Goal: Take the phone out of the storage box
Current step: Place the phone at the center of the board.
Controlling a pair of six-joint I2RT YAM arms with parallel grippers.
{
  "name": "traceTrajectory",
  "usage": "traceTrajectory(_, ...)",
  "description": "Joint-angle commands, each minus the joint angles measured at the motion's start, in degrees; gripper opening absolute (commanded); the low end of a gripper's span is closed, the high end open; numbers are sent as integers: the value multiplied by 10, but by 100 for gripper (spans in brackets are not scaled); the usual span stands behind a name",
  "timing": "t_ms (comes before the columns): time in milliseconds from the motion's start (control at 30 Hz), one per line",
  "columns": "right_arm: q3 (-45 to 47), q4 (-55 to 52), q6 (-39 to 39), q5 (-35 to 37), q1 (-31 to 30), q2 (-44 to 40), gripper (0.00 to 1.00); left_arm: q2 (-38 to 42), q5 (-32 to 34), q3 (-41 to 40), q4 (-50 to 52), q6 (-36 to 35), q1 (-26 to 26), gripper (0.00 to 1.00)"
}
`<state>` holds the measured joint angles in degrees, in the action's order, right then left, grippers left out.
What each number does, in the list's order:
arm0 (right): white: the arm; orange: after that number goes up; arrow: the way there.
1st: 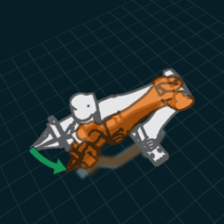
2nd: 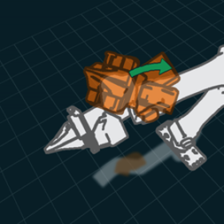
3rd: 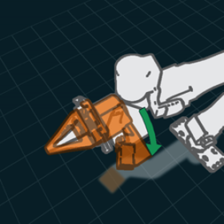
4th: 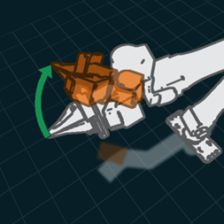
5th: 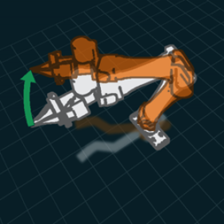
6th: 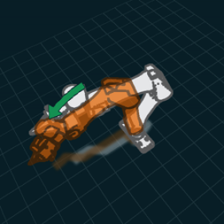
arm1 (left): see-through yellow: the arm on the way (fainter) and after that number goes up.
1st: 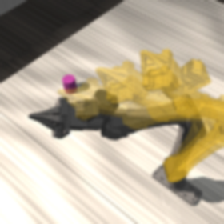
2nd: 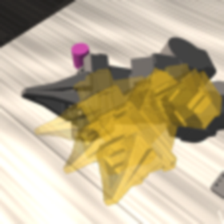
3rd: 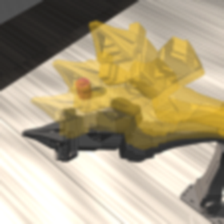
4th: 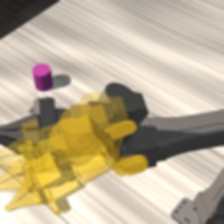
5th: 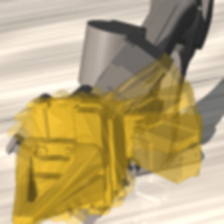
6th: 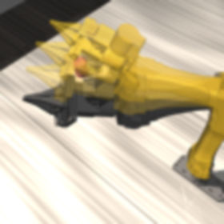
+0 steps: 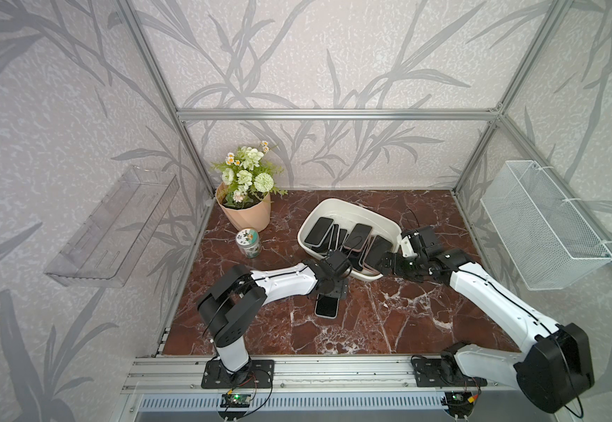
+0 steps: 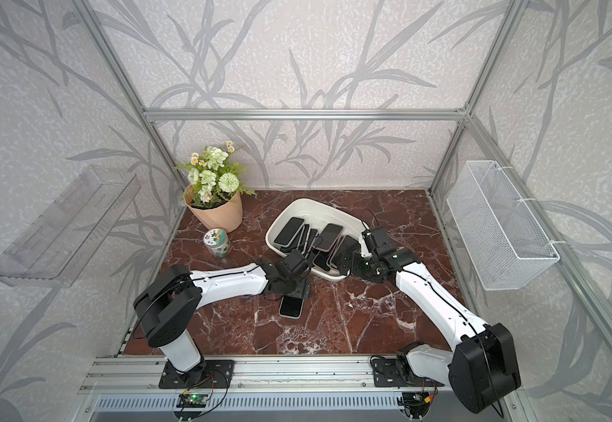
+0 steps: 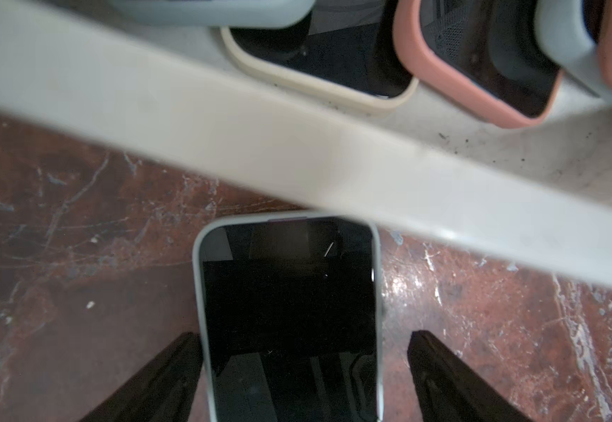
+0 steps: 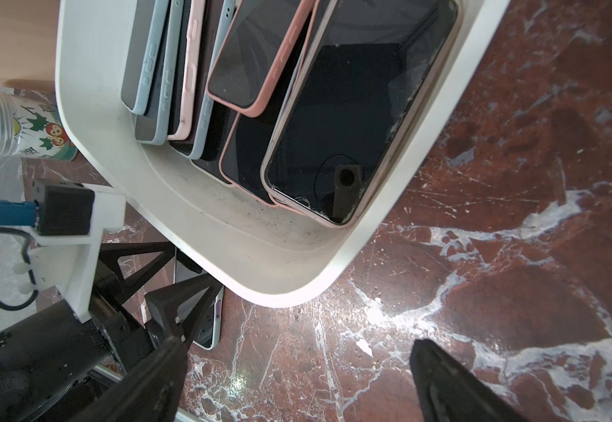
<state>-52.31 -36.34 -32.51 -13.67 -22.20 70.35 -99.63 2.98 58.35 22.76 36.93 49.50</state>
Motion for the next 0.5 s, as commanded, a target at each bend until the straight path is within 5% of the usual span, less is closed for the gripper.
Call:
traceTrajectory(0, -2, -12, 2, 14, -1, -14, 99, 23, 6, 5, 28, 5, 1, 94)
traceTrajectory(233, 23, 8, -8, 1, 9, -7, 99, 115, 16, -26, 44, -16, 0, 97)
traceTrajectory(467, 84, 98, -76, -110, 39, -15, 99, 181, 14, -22, 40, -50, -2, 97)
